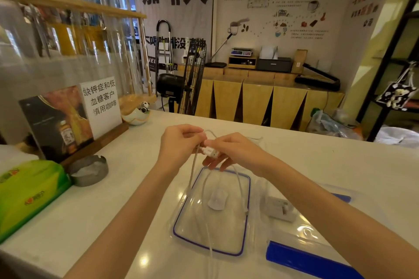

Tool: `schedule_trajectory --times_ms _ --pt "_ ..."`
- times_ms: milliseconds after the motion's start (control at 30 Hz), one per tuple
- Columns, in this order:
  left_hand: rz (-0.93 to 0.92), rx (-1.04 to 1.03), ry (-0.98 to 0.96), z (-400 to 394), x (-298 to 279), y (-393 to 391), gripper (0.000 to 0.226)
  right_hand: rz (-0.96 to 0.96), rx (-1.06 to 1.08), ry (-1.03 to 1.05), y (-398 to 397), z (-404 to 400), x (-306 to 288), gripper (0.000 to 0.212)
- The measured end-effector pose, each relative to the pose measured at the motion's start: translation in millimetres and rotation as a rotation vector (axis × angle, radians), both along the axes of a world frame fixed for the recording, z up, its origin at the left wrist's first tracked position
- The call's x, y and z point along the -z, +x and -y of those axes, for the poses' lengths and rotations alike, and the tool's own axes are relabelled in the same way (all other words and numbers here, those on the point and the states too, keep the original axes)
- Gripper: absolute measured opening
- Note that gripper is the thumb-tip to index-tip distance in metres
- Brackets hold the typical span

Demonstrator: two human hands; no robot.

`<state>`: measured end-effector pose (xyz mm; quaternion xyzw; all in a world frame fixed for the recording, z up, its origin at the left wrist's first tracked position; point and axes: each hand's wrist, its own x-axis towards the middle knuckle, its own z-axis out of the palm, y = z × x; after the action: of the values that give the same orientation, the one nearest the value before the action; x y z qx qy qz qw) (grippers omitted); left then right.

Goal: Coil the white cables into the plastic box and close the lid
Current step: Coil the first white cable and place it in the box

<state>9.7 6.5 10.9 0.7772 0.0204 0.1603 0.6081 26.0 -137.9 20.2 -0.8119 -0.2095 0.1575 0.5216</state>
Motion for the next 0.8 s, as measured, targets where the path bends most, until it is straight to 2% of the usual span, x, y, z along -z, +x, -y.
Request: schedule_trajectory --times_ms 233,367,500,600,700,800 --pt "0.070 0.054 0.161 7 -2 3 0.015 -0.086 0.009 -0.102 -1 11 -11 0.031" --pt "0.036 0.111 0.167 9 -2 4 0.019 -0.036 -0.008 -0.174 -2 15 -5 0.023" --pt "0.020 0.179 0.241 9 1 3 0.017 -0.033 0.026 -0.170 1 24 -14 0.023" --pt "-0.026 0.294 0.219 10 5 0 0.015 -0.114 0.107 -0.192 4 26 -16 0.033" --pt "-0.025 0.313 0.222 11 7 -2 0.019 -0.161 0.181 -0.212 4 20 -8 0.043" --pt "-0.023 0.328 0.230 12 9 -4 0.020 -0.166 0.213 -0.104 5 17 -3 0.032"
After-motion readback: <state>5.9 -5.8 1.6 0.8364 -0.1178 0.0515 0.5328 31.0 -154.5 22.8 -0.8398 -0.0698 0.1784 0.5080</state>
